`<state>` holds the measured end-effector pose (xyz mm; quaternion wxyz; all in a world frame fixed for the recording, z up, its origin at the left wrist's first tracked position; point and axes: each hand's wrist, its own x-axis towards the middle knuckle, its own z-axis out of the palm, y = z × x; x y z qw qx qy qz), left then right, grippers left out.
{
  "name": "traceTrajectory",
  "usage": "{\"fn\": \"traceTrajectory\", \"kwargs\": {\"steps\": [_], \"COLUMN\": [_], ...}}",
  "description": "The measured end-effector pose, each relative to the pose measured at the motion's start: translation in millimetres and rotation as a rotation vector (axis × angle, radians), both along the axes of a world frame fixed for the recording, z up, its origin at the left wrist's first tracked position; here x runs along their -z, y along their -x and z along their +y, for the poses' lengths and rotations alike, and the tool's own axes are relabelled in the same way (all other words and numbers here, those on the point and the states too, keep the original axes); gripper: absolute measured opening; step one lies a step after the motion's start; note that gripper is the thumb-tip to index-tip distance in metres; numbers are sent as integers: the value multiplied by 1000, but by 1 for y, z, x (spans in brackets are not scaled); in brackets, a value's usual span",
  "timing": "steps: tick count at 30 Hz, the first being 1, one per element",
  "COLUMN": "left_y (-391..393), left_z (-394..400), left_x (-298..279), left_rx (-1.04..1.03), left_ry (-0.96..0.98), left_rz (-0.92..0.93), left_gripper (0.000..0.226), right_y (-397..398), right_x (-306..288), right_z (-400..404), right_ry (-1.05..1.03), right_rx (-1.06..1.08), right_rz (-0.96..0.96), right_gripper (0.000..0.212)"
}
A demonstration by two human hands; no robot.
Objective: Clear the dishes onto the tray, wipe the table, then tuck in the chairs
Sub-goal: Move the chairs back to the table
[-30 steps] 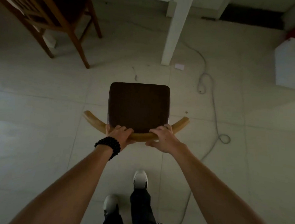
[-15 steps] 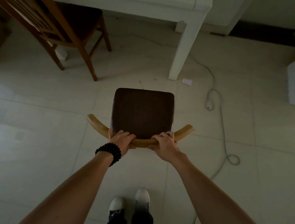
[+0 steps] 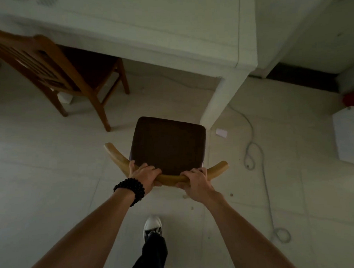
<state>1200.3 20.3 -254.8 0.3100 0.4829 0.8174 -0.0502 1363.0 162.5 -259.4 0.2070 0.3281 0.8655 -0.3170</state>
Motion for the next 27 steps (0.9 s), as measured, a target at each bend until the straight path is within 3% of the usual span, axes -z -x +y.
{"fn": "traceTrajectory", "kwargs": {"steps": [7,27], "left_y": [104,283], "left_z": [77,274], "left_x": [4,14], "left_rx": [2,-24], "left_ry": [-23,-31], "left_rz": [63,29], "left_gripper": [24,23], "right_y": [104,277], "right_x": [-4,18], "right_z": [75,273], "right_ry": [-21,-76], "right_rx": [0,-11], "right_rz": [43,44], "right_gripper": [38,48]}}
